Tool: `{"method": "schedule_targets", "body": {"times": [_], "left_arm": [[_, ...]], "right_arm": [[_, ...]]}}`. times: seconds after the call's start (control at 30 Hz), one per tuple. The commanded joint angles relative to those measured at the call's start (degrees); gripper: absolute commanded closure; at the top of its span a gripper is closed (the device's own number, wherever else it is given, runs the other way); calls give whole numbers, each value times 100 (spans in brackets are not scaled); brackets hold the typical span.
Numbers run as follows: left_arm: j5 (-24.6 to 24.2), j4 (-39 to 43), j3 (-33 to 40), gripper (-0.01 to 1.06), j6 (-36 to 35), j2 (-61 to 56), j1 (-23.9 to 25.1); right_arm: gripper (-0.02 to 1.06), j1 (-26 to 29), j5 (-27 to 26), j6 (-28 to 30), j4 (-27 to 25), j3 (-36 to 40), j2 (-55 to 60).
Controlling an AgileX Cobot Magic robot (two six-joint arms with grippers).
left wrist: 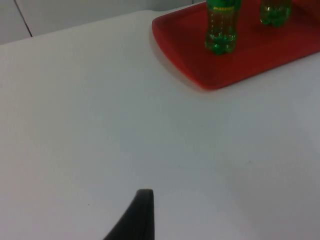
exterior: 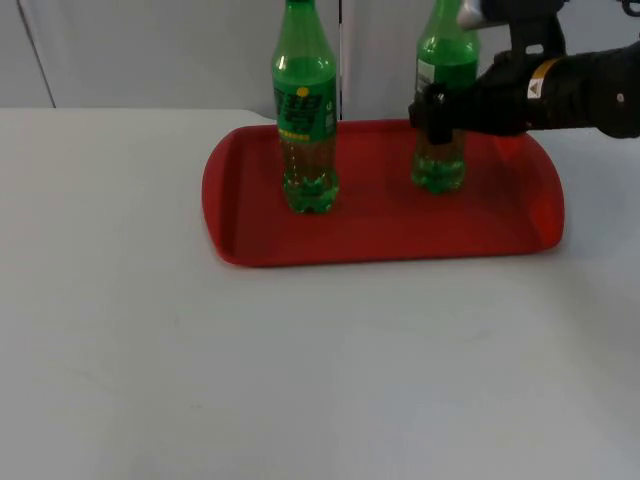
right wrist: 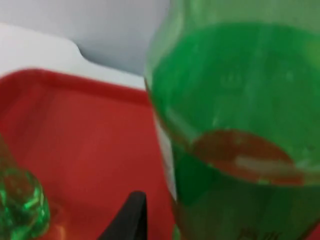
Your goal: Place the bottle upright on the tray.
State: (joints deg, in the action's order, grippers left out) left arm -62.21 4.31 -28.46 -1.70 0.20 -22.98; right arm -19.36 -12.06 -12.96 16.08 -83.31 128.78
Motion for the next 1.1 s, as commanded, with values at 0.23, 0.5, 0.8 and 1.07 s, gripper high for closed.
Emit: {"method": "schedule_targets", "body": {"times": [0.23, 0.5, 0.8, 1.07], "left_arm": [[54, 76, 22, 0, -29, -20, -31], [66, 88, 22, 0, -29, -20, -31], [66, 88, 22, 0, -29, -20, -31], [66, 88, 22, 0, -29, -20, -31]], "right_arm": [[-1, -205, 1594, 0, 28, -17, -175], [-1, -495, 2902, -11, -30, -17, -175], [-1, -664, 3724, 99, -498, 306, -601], [-1, -664, 3701, 99, -566, 1155, -1715]]}}
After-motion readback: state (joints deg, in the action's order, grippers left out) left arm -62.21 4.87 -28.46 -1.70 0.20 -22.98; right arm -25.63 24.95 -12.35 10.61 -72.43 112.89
